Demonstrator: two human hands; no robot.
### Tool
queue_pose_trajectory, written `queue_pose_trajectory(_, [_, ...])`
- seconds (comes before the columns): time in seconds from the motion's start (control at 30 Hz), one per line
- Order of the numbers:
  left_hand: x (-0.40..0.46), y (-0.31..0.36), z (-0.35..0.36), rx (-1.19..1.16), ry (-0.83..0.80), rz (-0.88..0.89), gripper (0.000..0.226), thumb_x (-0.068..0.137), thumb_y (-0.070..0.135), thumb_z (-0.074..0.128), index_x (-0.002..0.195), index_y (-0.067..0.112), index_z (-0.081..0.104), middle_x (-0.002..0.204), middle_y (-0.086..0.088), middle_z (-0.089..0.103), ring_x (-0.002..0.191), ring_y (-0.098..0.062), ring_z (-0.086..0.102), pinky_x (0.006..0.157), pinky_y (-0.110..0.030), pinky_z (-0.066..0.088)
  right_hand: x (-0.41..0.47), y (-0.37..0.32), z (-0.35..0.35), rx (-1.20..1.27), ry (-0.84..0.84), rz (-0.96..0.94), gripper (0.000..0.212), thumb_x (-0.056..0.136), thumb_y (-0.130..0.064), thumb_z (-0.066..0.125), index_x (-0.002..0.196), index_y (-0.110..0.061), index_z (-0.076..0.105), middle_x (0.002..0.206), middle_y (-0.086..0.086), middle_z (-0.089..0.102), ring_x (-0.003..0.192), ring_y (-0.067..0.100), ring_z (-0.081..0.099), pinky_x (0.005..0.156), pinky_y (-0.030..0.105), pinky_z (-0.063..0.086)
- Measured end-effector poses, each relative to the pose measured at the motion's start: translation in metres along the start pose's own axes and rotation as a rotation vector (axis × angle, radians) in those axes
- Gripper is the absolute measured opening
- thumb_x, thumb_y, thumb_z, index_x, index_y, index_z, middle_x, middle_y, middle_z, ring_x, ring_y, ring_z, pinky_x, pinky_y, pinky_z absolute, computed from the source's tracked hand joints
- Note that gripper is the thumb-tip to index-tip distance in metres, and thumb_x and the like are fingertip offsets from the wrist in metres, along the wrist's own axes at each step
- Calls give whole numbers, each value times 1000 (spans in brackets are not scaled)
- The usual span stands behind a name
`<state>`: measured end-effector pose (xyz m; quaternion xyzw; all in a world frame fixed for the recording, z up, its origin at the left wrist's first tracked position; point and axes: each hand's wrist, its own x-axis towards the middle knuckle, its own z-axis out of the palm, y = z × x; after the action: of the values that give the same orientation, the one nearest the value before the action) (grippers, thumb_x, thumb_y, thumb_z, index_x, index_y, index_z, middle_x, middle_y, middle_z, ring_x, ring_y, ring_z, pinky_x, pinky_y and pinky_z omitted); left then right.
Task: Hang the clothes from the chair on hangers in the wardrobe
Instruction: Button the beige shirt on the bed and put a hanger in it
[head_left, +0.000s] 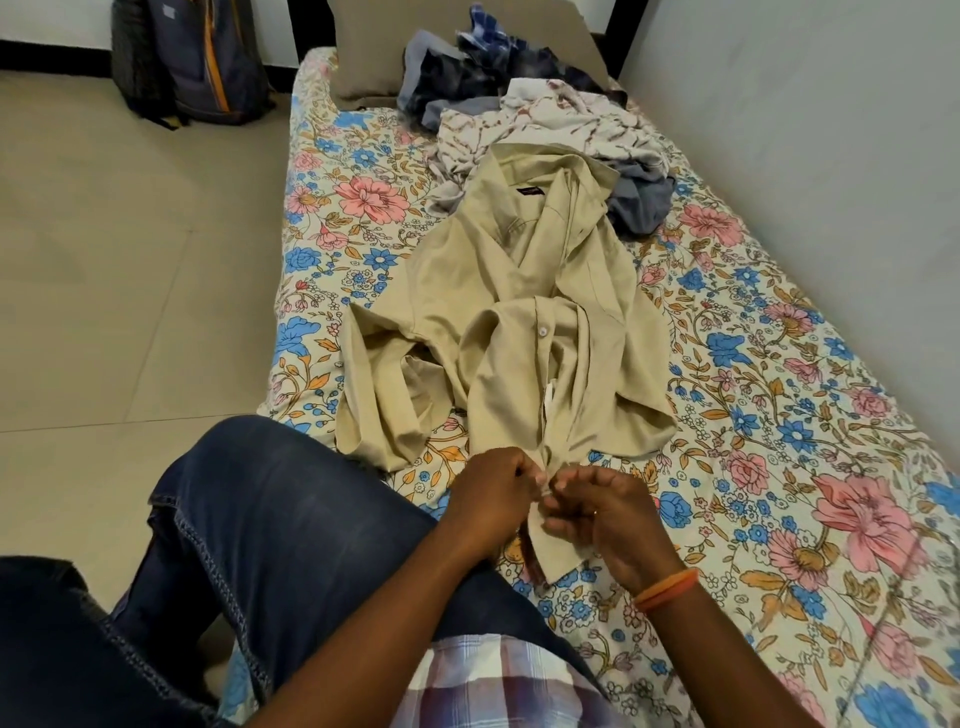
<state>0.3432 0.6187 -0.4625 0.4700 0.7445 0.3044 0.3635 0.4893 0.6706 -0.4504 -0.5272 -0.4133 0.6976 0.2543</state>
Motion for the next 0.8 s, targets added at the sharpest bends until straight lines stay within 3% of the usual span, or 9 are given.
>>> queue_pose_trajectory(0.13, [-7, 10, 9, 323, -96, 225, 18, 97, 30, 53, 84, 18, 59, 95, -5, 61, 91, -26, 57, 79, -42, 47, 19, -16, -11, -320, 338, -341, 15, 82, -24, 78, 93, -15, 71, 86, 8, 74, 75, 28, 73, 65, 48, 62])
queue_pose_trajectory(0.3, [-6, 4, 8, 269, -108, 322, 19, 92, 38, 60, 85, 21, 63, 86, 4, 59, 84, -15, 55, 75, -39, 48, 38, -24, -7, -409, 359, -382, 11, 80, -22, 80, 87, -17, 74, 78, 4, 74, 71, 25, 72, 68, 50, 61])
queue_pose_trajectory(0.4, [-1, 11, 5, 102, 69, 311, 20, 89, 43, 62, 80, 25, 61, 81, 11, 57, 77, -4, 53, 71, -29, 46, 40, -24, -10, -94, 274, -252, 11, 82, -12, 78, 90, -6, 74, 77, 14, 70, 71, 28, 62, 67, 43, 58])
queue_pose_trajectory(0.47, [10, 17, 3, -52, 299, 263, 10, 94, 31, 58, 87, 25, 61, 89, 7, 58, 84, -8, 54, 76, -30, 45, 38, -24, -11, 97, 189, -141, 9, 84, -7, 75, 92, -4, 72, 77, 15, 64, 72, 26, 55, 64, 38, 52])
queue_pose_trajectory(0.53, [25, 18, 3, -70, 464, 231, 13, 96, 19, 54, 101, 20, 66, 99, 2, 57, 92, -14, 55, 82, -32, 46, 36, -24, -14, 223, 130, -69, 8, 86, -1, 70, 92, -6, 69, 78, 11, 67, 72, 25, 61, 64, 36, 54])
queue_pose_trajectory(0.6, [41, 13, 5, -13, 471, 185, 21, 93, 18, 55, 107, 20, 71, 103, 1, 56, 95, -17, 55, 84, -34, 47, 38, -25, -17, 371, 96, 9, 16, 81, 3, 68, 95, -5, 66, 87, 13, 71, 79, 25, 69, 65, 41, 61])
queue_pose_trajectory(0.7, [52, 13, 10, -46, 351, 120, 19, 87, 29, 62, 100, 31, 76, 97, 7, 58, 96, -17, 57, 86, -37, 48, 44, -23, -22, 484, 72, 118, 52, 54, -2, 83, 102, -2, 63, 102, 22, 68, 95, 32, 67, 74, 51, 60])
queue_pose_trajectory(0.77, [51, 15, 14, -94, 323, 110, 15, 85, 33, 67, 95, 33, 77, 93, 11, 55, 93, -15, 58, 84, -36, 49, 46, -21, -24, 484, 64, 130, 75, 33, -7, 96, 102, -1, 65, 99, 22, 70, 91, 31, 69, 74, 51, 60])
queue_pose_trajectory(0.8, [50, 15, 17, -104, 312, 106, 13, 84, 36, 67, 92, 35, 77, 91, 13, 54, 91, -16, 58, 83, -37, 49, 46, -20, -25, 474, 67, 126, 76, 31, -9, 98, 99, -1, 66, 97, 22, 71, 88, 31, 70, 75, 51, 60])
